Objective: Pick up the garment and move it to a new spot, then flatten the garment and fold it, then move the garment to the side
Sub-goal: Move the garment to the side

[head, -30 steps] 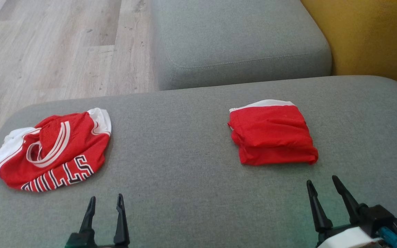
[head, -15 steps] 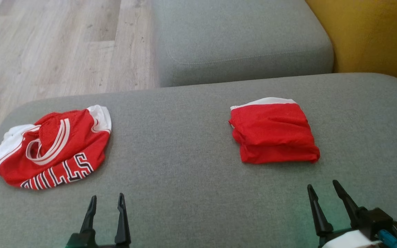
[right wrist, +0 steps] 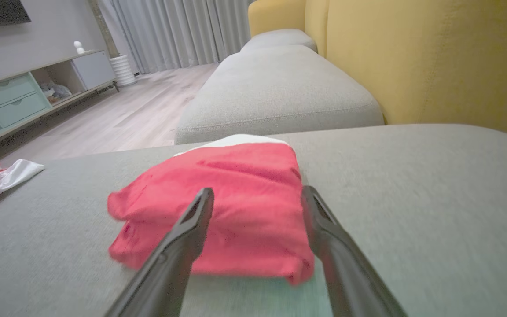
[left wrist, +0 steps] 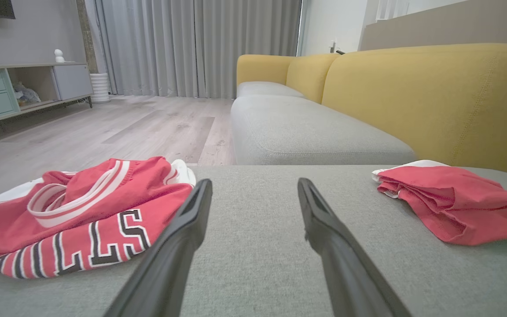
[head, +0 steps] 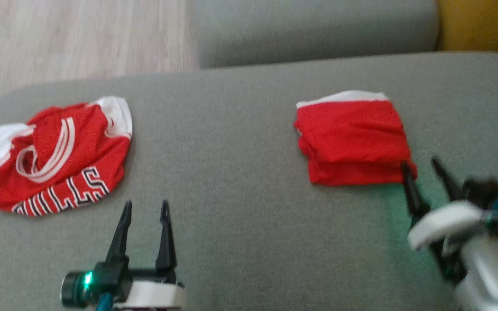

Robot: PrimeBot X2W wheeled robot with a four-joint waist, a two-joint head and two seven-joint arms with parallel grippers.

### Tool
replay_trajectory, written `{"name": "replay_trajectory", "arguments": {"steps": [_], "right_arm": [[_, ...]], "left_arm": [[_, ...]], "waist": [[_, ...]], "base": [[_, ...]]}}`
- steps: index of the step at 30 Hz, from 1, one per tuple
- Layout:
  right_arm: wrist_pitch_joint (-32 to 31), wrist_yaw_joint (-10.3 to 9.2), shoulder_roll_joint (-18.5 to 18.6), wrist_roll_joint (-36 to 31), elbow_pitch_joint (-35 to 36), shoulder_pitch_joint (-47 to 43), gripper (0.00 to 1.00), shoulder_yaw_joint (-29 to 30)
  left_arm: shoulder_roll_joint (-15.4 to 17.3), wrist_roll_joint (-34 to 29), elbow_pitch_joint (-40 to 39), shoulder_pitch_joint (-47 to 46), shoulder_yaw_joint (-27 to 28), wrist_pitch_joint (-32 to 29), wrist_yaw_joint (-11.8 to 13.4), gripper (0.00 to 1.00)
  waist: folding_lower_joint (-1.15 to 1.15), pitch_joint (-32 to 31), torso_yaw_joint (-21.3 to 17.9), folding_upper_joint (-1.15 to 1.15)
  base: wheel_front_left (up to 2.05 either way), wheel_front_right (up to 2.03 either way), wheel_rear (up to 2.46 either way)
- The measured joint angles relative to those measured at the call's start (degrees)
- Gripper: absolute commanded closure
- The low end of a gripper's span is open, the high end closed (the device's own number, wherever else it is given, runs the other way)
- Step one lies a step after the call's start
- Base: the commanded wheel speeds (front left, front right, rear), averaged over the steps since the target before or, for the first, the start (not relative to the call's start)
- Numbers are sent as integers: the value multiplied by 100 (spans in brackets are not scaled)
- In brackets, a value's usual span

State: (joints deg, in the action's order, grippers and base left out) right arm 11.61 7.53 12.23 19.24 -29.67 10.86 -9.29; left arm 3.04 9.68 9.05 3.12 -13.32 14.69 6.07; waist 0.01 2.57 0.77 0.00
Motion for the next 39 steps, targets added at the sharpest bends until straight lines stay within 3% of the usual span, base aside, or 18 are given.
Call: {"name": "replay_trajectory", "arguments": {"steps": [6,15,16,17,18,26,33,39], "right_arm": [[-761,0,506,611,-727,1463,0,-118],[-1796,0,1029,1351,-1814,2307,0,-670],[-1925,0,1028,1492,-1833,2313,8,-790],[-1992,0,1010,1650,-1825,2312,58,-916],[-2062,0,991,1802,-1802,2312,98,-1038],[-1959,0,1415,1927,-1730,2504,100,-1660],[-1967,0,2577,1596,-1837,2880,100,-1781],[-1835,0,3623,1362,-1884,3223,100,-1518]], "left_arm": [[-8,8,-156,-471,-267,1,51,0],[-13,103,-131,-842,-522,1,157,0],[-15,103,-131,-878,-524,1,160,0],[-14,120,-133,-900,-522,1,185,0],[-13,154,-134,-904,-517,1,210,0],[-14,158,-164,-965,-513,1,255,0],[-16,141,-189,-1443,-555,1,190,0],[-19,135,-229,-1996,-657,1,141,0]], "waist": [[0,499,118,0],[0,1044,398,0],[0,1081,424,0],[-1,1119,441,0],[0,1153,447,0],[-2,1333,193,0],[-1,1807,-94,0],[0,2397,-182,0]], "base": [[0,0,0],[0,0,0],[0,0,0],[0,0,0],[0,0,0],[0,0,0],[0,0,0],[0,0,0]]}}
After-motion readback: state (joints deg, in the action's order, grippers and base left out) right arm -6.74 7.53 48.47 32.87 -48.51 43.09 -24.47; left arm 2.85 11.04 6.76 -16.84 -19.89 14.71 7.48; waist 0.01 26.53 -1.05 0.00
